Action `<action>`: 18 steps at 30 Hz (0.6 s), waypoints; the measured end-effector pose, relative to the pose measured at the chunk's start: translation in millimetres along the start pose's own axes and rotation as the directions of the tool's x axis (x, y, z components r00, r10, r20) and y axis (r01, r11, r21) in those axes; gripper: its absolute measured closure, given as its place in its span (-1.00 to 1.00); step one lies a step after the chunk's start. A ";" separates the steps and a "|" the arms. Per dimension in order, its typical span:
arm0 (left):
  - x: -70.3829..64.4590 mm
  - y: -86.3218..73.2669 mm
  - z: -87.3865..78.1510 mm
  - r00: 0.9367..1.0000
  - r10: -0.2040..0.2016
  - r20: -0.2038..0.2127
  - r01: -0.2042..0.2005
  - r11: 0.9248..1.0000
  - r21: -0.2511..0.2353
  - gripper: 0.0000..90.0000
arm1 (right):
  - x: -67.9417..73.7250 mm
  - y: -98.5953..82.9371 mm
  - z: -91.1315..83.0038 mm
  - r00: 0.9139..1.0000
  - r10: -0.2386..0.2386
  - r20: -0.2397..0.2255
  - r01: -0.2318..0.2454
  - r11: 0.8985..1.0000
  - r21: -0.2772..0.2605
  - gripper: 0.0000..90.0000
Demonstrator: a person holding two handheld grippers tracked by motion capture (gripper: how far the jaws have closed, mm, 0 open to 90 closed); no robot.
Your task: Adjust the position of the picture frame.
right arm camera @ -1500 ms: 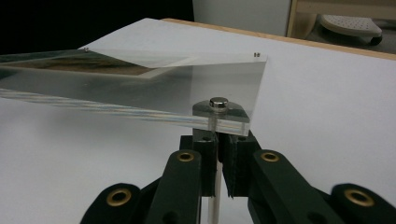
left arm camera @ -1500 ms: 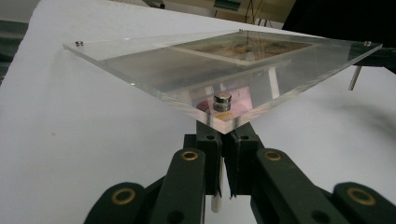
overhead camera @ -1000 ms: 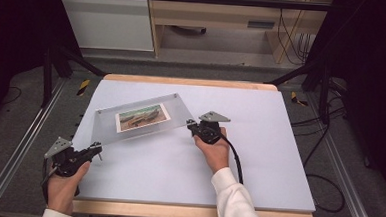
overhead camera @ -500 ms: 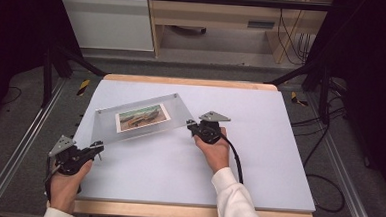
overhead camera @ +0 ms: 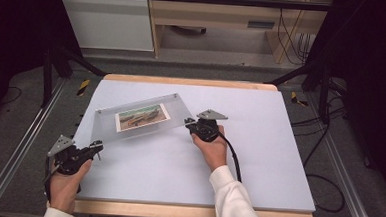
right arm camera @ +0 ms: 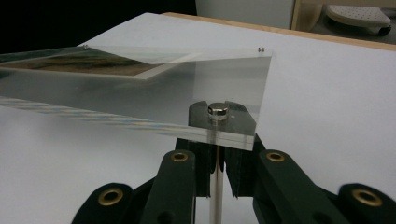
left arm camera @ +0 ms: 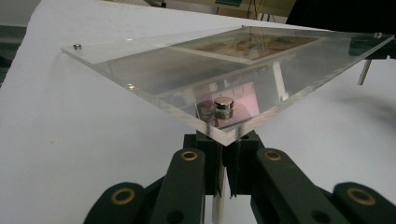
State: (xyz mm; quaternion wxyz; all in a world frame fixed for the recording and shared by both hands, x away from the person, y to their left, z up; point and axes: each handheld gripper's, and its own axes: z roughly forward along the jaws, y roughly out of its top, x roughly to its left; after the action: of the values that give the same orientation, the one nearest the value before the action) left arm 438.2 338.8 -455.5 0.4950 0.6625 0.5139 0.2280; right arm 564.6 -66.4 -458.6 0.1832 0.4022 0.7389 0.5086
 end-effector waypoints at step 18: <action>-11.6 9.6 -10.3 0.996 0.082 -0.023 -0.083 0.995 -0.053 0.85 | 7.2 8.2 -16.3 0.998 -0.053 0.021 0.053 0.998 -0.035 0.89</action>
State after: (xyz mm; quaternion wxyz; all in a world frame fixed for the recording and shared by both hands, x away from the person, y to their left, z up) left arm 430.0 332.8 -440.4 0.4974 0.6671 0.4848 0.2692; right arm 552.5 -69.3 -443.5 0.2112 0.3842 0.7383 0.5126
